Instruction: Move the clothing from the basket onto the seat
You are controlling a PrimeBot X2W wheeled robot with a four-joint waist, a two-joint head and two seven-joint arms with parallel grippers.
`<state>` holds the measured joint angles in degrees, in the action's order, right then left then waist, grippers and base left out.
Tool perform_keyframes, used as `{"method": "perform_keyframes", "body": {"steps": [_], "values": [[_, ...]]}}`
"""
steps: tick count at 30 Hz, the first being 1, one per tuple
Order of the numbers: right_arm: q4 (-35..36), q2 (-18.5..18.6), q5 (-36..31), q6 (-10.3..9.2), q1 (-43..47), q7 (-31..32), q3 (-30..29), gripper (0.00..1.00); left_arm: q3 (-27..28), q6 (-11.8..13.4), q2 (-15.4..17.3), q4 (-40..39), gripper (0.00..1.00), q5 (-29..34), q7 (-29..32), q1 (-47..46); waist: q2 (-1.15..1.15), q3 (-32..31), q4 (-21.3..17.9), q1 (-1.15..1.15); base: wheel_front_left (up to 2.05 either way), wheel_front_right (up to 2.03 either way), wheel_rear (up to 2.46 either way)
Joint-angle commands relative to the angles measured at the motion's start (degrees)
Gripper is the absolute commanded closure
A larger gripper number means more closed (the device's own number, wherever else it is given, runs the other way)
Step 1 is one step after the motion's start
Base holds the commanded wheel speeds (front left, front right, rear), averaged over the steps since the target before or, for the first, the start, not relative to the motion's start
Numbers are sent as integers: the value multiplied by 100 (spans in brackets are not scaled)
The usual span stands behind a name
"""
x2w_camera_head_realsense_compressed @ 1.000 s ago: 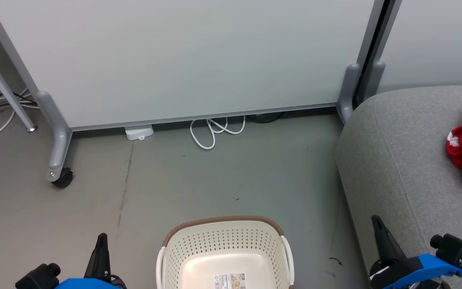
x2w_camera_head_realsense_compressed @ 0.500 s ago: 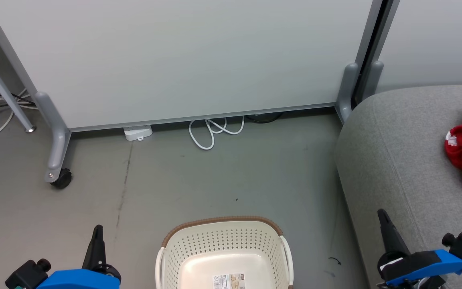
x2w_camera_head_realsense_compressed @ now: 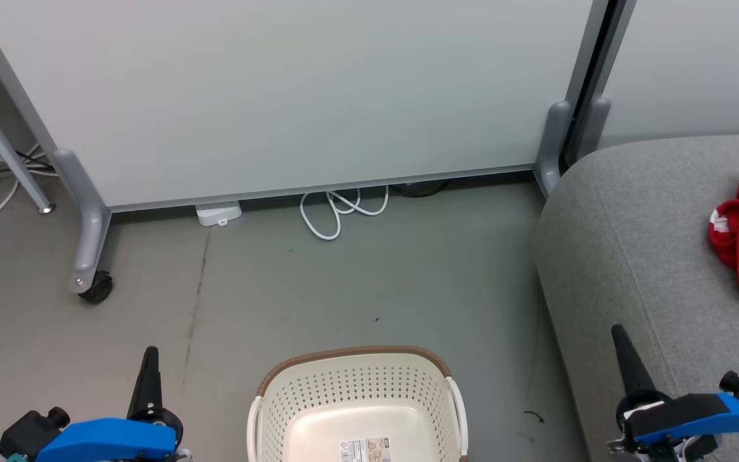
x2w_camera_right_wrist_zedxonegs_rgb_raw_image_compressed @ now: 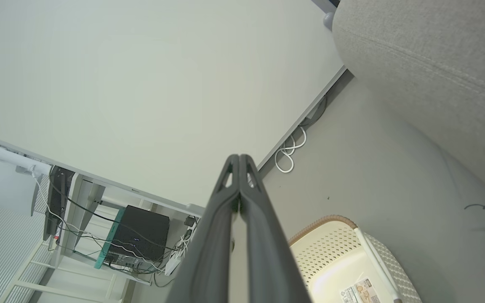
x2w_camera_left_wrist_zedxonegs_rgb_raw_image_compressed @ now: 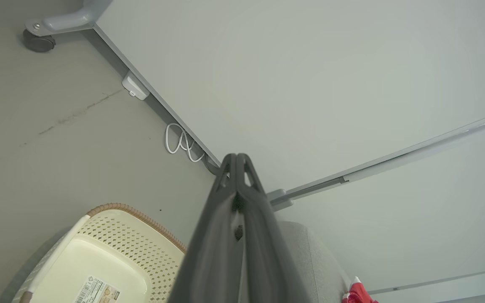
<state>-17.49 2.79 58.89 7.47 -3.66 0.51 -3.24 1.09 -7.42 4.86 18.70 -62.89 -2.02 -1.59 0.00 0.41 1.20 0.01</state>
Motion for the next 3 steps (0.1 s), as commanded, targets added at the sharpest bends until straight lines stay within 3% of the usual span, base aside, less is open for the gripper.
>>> {"method": "perform_keyframes", "body": {"steps": [1,3], "values": [[92,12,182,3,-148,44,-30,100,58,-6,1,-96,100,-163,49,-164,0,0,-3,0,0,0,0],[103,12,314,3,-154,59,-43,100,80,-6,-6,-113,100,-270,83,-176,0,-1,-6,0,0,0,0]]}}
